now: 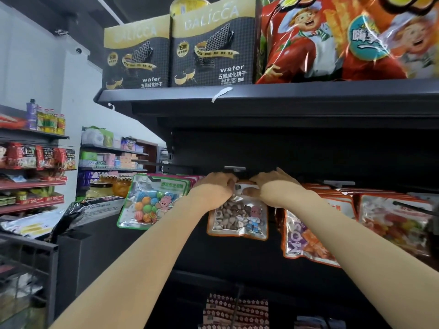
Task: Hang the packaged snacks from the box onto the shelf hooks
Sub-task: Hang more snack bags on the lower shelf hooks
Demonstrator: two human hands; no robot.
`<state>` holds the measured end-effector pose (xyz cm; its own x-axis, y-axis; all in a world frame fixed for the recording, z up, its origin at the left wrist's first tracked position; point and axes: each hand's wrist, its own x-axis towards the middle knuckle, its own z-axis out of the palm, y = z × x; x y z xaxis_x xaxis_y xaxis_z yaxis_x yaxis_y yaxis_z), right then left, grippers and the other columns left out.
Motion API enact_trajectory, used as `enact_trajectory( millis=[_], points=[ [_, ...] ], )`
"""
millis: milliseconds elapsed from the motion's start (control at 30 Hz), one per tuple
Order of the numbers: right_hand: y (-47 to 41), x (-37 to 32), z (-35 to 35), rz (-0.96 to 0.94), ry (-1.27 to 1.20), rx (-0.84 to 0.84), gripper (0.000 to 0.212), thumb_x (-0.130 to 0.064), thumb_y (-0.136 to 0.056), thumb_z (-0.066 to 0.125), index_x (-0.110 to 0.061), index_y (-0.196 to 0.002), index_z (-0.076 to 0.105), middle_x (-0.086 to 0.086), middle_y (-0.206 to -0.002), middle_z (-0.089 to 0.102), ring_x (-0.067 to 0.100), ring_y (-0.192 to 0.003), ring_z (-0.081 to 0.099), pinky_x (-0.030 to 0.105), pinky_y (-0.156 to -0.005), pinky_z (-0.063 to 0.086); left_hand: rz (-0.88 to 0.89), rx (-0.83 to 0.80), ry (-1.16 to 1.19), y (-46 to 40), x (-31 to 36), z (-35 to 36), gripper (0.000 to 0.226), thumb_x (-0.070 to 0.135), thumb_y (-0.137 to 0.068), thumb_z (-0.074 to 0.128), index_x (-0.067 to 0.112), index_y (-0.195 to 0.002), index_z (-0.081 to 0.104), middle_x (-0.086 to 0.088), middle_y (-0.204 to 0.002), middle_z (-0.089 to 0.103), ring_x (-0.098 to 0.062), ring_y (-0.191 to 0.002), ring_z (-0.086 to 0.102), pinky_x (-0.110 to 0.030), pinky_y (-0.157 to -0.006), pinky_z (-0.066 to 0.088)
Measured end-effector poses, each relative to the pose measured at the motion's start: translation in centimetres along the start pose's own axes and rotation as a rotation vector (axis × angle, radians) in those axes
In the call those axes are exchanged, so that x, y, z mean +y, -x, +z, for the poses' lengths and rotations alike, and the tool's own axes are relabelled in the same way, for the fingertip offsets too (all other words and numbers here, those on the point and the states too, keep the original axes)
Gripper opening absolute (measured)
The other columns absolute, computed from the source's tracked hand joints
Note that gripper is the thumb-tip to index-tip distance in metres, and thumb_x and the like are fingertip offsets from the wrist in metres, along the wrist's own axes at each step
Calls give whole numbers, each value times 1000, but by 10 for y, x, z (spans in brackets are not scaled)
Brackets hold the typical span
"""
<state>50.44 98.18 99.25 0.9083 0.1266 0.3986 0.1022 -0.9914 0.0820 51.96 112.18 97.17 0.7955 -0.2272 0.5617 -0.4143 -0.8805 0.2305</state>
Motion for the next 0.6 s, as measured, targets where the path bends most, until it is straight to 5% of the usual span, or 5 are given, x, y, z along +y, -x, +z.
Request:
enact_trajectory(
  millis=[133, 267, 400, 600],
  points=[
    [16, -4, 2, -108, 119, 189, 45, -43, -98, 42, -19, -136, 47, 3, -137, 51, 17, -132, 40, 33, -118, 5, 56, 180, -80, 12, 3, 5, 35, 17, -93, 44, 22, -126, 56, -4, -124, 58, -22, -110, 55, -35, -94, 46],
    [52, -4, 7, -286, 83, 506, 28, -26, -96, 45, -13, -117, 59, 5, -121, 56, 22, -117, 48, 31, -102, 34, 94, 411, -67, 33, 7, 11, 37, 15, -91, 51, 21, -127, 56, -3, -124, 60, -21, -114, 54, -36, -95, 45],
    [76, -6, 18, -333, -36, 566, 23, -21, -97, 41, -14, -109, 59, 4, -111, 58, 23, -106, 51, 32, -86, 37, 84, 520, -72, 62, 13, 17, 30, 16, -90, 56, 16, -119, 60, -1, -117, 61, -19, -107, 53, -31, -88, 41],
    [98, -20, 39, -409, -380, 483, 25, -22, -97, 43, -12, -110, 62, 2, -111, 61, 19, -103, 56, 32, -87, 46, -74, 568, -23, 108, 5, 13, 23, 13, -88, 59, 14, -111, 63, -2, -106, 63, -18, -101, 55, -31, -86, 45]
  ],
)
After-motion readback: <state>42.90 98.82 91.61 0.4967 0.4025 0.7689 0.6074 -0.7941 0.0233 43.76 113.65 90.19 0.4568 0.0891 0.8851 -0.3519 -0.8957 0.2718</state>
